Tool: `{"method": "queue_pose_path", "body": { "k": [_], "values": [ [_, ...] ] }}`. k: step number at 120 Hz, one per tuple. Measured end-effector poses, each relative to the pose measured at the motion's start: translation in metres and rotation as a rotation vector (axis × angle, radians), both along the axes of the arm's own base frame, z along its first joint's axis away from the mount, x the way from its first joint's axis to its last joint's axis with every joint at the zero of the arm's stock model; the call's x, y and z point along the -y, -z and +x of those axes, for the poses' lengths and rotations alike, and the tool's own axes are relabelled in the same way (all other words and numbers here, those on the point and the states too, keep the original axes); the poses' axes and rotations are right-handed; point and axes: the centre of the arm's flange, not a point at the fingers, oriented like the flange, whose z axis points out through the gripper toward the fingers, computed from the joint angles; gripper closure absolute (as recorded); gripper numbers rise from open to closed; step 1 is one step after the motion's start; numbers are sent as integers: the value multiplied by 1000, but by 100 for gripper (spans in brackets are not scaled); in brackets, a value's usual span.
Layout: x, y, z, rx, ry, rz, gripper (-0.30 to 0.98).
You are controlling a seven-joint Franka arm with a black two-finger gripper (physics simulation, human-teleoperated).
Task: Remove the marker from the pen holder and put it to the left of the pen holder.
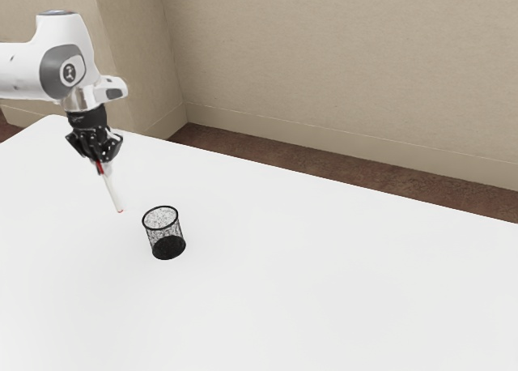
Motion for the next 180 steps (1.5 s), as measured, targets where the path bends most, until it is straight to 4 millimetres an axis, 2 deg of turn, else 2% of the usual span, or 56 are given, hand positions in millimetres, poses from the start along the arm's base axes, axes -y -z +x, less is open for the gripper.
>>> {"method": "queue_pose_path", "body": {
  "k": [6, 11, 20, 37, 45, 49, 58, 74, 83, 101, 113, 117, 121, 132, 138, 146, 157, 180],
  "values": [
    [-17, 20, -15, -63, -41, -18, 78],
    [-22, 34, -25, -119, -66, -33, 78],
    [-15, 55, -38, -234, -89, -54, 78],
    [-2, 75, -66, -487, -176, -89, 78],
    [-18, 99, -75, -635, -258, -89, 77],
    [-26, 104, -76, -683, -294, -87, 77],
    [-34, 109, -68, -756, -337, -71, 77],
    [-32, 119, -41, -826, -362, -33, 77],
    [-33, 127, -36, -854, -376, -33, 76],
    [-20, 128, -29, -863, -373, -49, 42],
    [-15, 112, -24, -834, -372, -53, 27],
    [-9, 95, -22, -796, -359, -61, 23],
    [3, 66, -18, -720, -329, -70, 20],
    [77, -33, -9, -418, -157, -72, 14],
    [114, -62, -6, -310, -78, -70, 11],
    [146, -90, -10, -221, -2, -75, 9],
    [181, -107, -14, -167, 78, -76, 6],
    [247, -114, -18, -133, 223, -58, 4]
  ]
}}
